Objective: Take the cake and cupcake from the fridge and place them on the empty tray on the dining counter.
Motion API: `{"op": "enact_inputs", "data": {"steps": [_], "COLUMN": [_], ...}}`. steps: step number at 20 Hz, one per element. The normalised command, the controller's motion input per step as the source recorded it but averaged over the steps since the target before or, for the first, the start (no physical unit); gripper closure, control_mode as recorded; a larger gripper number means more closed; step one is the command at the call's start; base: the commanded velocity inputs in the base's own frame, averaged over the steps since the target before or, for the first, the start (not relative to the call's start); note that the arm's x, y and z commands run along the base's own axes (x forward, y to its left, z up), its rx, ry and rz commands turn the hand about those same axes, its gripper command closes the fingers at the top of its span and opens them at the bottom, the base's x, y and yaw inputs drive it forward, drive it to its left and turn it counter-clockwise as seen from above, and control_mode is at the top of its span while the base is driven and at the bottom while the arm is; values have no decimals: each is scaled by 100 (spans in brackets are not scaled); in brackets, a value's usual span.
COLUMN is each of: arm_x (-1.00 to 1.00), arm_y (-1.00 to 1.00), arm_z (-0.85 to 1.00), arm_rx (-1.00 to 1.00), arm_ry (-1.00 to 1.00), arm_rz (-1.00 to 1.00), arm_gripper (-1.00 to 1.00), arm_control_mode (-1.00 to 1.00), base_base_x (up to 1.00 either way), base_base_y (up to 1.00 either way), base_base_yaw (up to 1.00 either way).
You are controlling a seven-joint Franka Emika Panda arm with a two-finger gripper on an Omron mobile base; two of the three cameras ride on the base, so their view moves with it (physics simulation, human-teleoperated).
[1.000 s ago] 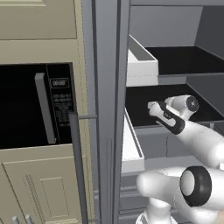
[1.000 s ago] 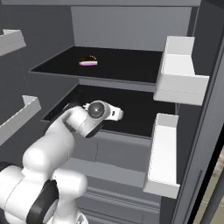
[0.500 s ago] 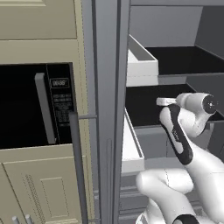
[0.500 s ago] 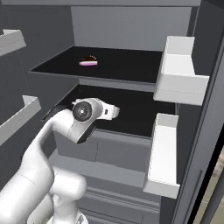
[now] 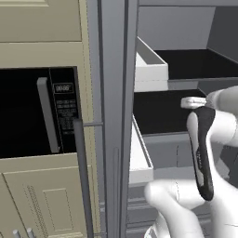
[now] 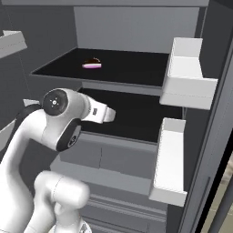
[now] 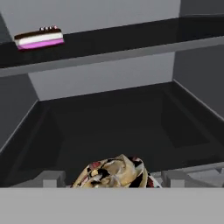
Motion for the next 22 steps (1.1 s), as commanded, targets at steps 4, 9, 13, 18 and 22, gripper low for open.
{"op": "enact_inputs", "data": {"steps": [4, 9, 13, 18, 22], "arm_x": [-100, -83, -71, 0, 0], "arm_y": [9, 12, 20, 0, 0], "arm_z": [57, 67, 53, 0, 0], "arm_rx": [1, 0, 0, 0, 0], "arm_ry": [-34, -6, 0, 0, 0], "arm_rz": [0, -1, -4, 0, 0], "arm_gripper": [100, 100, 100, 100, 100], "arm_control_mode": [-100, -100, 100, 100, 100], "base_base_x": [0, 0, -25, -100, -100], "base_base_y": [0, 0, 4, 1, 9], "base_base_yaw": [0, 0, -1, -1, 0]}}
